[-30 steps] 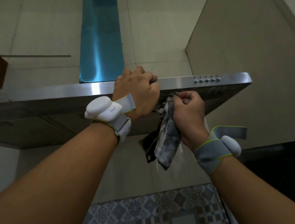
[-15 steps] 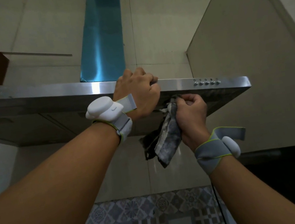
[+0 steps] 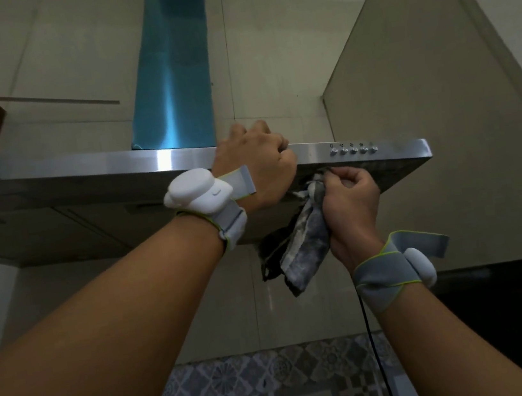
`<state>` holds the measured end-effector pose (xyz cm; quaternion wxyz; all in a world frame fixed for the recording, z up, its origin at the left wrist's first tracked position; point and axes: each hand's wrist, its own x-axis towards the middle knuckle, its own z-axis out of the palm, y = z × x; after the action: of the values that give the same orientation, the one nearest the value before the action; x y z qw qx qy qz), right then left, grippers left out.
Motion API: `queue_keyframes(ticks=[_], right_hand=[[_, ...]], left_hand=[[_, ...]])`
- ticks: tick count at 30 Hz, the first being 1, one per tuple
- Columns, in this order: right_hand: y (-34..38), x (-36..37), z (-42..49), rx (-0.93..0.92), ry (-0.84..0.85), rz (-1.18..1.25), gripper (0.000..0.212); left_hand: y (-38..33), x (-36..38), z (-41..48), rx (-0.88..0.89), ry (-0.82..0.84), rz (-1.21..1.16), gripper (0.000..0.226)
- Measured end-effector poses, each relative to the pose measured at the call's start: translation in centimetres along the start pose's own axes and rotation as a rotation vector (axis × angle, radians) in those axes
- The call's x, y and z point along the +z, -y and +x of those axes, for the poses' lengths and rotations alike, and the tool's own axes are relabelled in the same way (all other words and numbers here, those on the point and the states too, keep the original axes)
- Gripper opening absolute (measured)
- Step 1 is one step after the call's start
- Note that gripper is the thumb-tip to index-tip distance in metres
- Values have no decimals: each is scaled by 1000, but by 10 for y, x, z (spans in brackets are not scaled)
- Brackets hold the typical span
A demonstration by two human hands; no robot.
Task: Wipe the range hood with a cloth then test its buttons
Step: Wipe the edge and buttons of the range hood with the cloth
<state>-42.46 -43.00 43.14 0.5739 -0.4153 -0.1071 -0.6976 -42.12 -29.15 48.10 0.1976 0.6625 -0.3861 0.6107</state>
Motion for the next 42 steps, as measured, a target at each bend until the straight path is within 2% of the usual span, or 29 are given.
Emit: queue_keyframes(ticks=[5, 10, 16, 20, 23, 26, 31, 33, 37, 42], right_hand=[[-1, 5, -6, -94, 33, -19, 12], [-6, 0, 0, -16, 7, -1, 12], [-1, -4, 4, -95, 2, -2, 14], [-10, 2, 1, -41, 42, -49, 14], [-7, -8, 9, -12, -14, -4, 10], [0, -19, 18, -45, -61, 30, 14], [-4, -12, 12, -125, 18, -58, 14], [-7, -10, 11, -104, 30, -95, 13], [-6, -20, 20, -61, -47, -77, 13], [1, -26, 25, -118, -60, -56, 16]], left_hand=[[-11, 13, 3, -17, -41, -75, 60], [-7, 17, -1, -3, -62, -107, 62], [-9, 19, 0, -19, -76, -102, 61], [-5, 19, 0, -2, -77, -118, 60], [1, 20, 0, 19, -72, -134, 60], [0, 22, 0, 13, -85, -129, 60], [-3, 25, -1, 0, -117, -129, 59], [-1, 26, 0, 5, -114, -133, 59], [-1, 27, 1, 15, -105, -115, 59], [-10, 24, 2, 16, -119, -32, 57]])
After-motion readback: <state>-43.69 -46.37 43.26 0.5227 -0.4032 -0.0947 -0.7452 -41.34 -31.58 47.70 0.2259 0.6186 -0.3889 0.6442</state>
